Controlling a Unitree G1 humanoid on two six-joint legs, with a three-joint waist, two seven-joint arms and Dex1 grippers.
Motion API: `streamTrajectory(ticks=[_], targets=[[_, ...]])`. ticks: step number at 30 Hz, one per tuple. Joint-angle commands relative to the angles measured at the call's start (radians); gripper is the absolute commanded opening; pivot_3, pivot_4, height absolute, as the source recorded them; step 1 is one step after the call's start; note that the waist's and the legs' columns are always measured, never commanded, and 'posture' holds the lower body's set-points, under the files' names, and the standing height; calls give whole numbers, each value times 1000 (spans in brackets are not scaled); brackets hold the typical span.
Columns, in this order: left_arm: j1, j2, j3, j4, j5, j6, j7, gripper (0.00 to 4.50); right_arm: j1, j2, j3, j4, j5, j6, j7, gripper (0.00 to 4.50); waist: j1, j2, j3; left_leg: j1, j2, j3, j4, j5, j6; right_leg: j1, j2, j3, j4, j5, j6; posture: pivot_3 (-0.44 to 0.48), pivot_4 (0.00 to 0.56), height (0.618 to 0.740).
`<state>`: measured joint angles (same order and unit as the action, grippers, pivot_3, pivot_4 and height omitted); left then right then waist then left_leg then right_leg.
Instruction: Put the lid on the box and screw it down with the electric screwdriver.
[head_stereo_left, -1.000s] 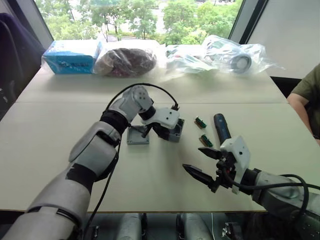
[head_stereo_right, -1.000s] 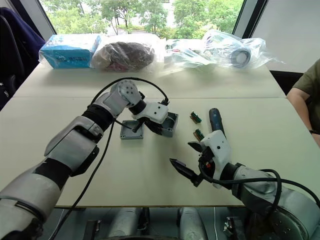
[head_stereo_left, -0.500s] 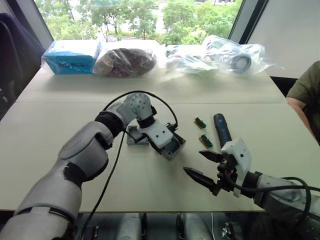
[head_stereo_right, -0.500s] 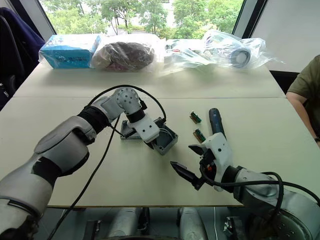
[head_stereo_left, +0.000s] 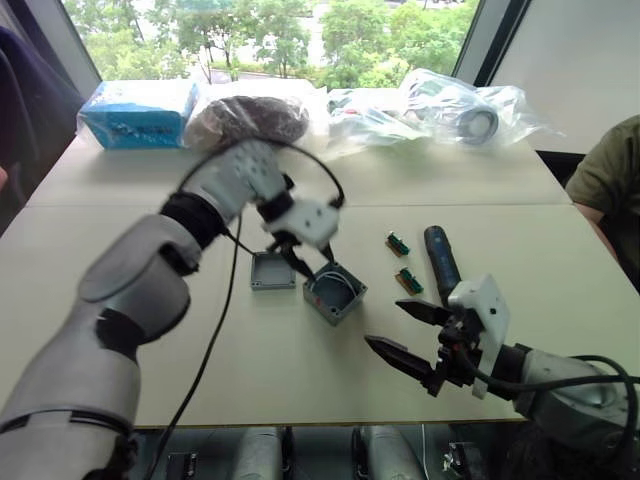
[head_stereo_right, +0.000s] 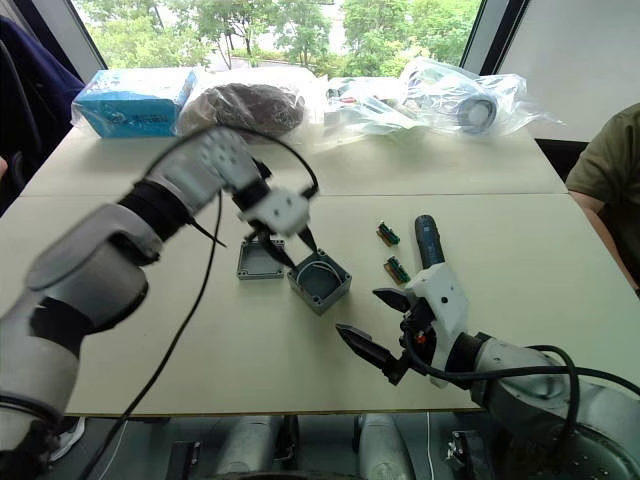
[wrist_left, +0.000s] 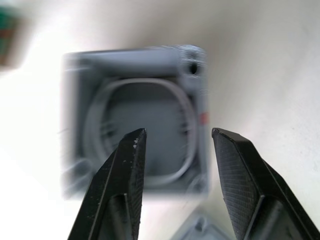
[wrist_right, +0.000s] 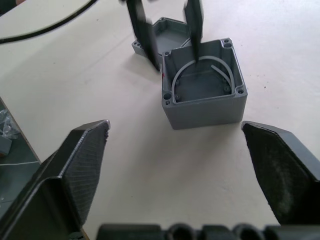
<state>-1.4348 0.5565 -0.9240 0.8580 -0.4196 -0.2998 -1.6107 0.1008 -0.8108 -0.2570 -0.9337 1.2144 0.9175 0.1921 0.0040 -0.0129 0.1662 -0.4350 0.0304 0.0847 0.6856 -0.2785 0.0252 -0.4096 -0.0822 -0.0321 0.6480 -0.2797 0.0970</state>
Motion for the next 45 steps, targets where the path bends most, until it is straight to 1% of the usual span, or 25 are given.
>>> streamTrajectory(ticks=[1, 3, 4, 6, 7, 8, 10, 12, 14, 15, 18, 21, 24, 28, 33, 37, 40, 44, 45], targets=[[-2, 90, 210, -109, -58, 325, -3, 2169, -100, -47, -56, 38, 117, -47, 33, 4500, -2, 1, 0, 1, 0, 0, 0, 0, 0, 0, 0, 0, 0, 0, 0, 0, 150, 740], [41, 132, 295, -199, -40, 531, 114, 2169, -173, -68, -36, 75, 122, -51, 59, 4500, 1, 1, 0, 1, 0, 0, 0, 0, 0, 1, 1, 0, 0, 0, 0, 0, 150, 740], [61, 146, 326, -239, -28, 604, 161, 2169, -198, -76, -25, 88, 120, -51, 69, 4500, 3, 1, 0, 1, 0, -1, 0, 0, 0, 1, 1, 0, 0, 0, 0, 0, 150, 740], [130, 179, 404, -357, -18, 831, 330, 2169, -282, -91, 40, 123, 67, -43, 116, 4500, 7, 0, 0, 2, 0, -1, 0, 0, 0, 2, 0, -1, 1, 0, 0, 0, 150, 740], [163, 184, 448, -418, -15, 990, 447, 2169, -322, -96, 75, 143, 33, -40, 143, 4500, 6, 0, 0, 2, 0, -1, 1, 0, 0, 2, 0, 0, 1, 0, 0, 0, 150, 740], [199, 177, 498, -468, 4, 1170, 590, 2169, -362, -104, 116, 164, -11, -38, 179, 4500, 6, 0, 0, 2, 0, -1, 1, 0, 0, 1, 0, 0, 1, 0, 0, 0, 150, 740], [260, 163, 569, -567, 44, 1436, 778, 2169, -405, -114, 169, 195, -80, -43, 233, 4500, 7, 0, 0, 1, 0, -1, 1, 0, 0, 2, 0, 0, 2, 0, 0, 0, 150, 740], [319, 138, 647, -655, 77, 1654, 910, 2169, -433, -114, 210, 222, -138, -55, 280, 4500, 8, 0, 0, 1, 0, -1, 1, 0, 0, 1, 0, -1, 2, 0, 1, 0, 150, 740], [363, 85, 739, -708, 107, 1823, 1009, 2169, -454, -102, 244, 242, -184, -67, 315, 4500, 9, 0, 0, 1, 0, -1, 1, 0, -1, 1, 0, 0, 2, 0, 1, 0, 150, 740], [385, 58, 774, -734, 114, 1875, 1044, 2169, -461, -93, 259, 251, -204, -72, 329, 4500, 10, 0, 0, 1, 0, -1, 1, 1, -1, 1, 0, 0, 2, 0, 1, 0, 150, 740], [439, 5, 840, -779, 111, 1914, 1141, 2169, -474, -63, 293, 265, -253, -83, 352, 4500, 9, -1, 0, 1, -1, -1, 2, 4, -7, 1, 0, -1, 2, 0, 1, 0, 150, 740], [481, -38, 877, -801, 76, 1914, 1215, 2169, -471, -32, 318, 268, -301, -88, 361, 4500, 8, -1, 0, 1, -1, -1, 2, 5, -8, 1, 0, -1, 3, 0, 1, 0, 150, 740], [495, -76, 897, -801, 40, 1914, 1274, 2169, -465, -8, 331, 265, -332, -84, 363, 4500, 10, -1, 0, 1, 0, -1, 2, 5, -9, 1, 0, -1, 3, 0, 1, 0, 150, 740], [504, -98, 872, -793, 19, 1914, 1340, 2169, -448, 14, 328, 245, -352, -70, 353, 4500, 10, -1, 0, 1, -1, -1, 2, 5, -9, 1, -2, -1, 3, 0, 1, 0, 150, 740], [521, -136, 857, -758, -2, 1914, 1385, 2169, -419, 31, 302, 200, -341, -45, 314, 4500, 10, -1, 0, 1, -1, -1, 2, 5, -9, 1, -1, -1, 3, 0, 1, 0, 150, 740], [549, -118, 802, -753, -12, 1914, 1389, 2169, -403, 48, 293, 179, -339, -30, 283, 4500, 9, -1, -1, 1, -1, -1, 2, 5, -9, 1, -1, -1, 3, 0, 0, 0, 150, 740], [570, -108, 782, -744, -9, 1914, 1389, 2169, -402, 63, 291, 174, -342, -23, 263, 4500, 8, 0, -1, 2, -1, 0, 2, 5, -9, 2, -1, 0, 3, 0, 0, 0, 150, 740], [587, -113, 790, -738, 7, 1914, 1392, 1131, -409, 74, 291, 176, -344, -15, 247, 4500, 8, 0, -2, 8, -1, 1, -1, 5, -9, 6, -1, 1, 3, 0, 0, 0, 150, 740], [592, -118, 796, -739, 8, 1914, 1396, 651, -412, 76, 289, 177, -343, -11, 243, 4500, 9, 0, -3, 9, -1, 1, -1, 5, -9, 7, -1, 1, 3, 0, 0, 0, 150, 740]])
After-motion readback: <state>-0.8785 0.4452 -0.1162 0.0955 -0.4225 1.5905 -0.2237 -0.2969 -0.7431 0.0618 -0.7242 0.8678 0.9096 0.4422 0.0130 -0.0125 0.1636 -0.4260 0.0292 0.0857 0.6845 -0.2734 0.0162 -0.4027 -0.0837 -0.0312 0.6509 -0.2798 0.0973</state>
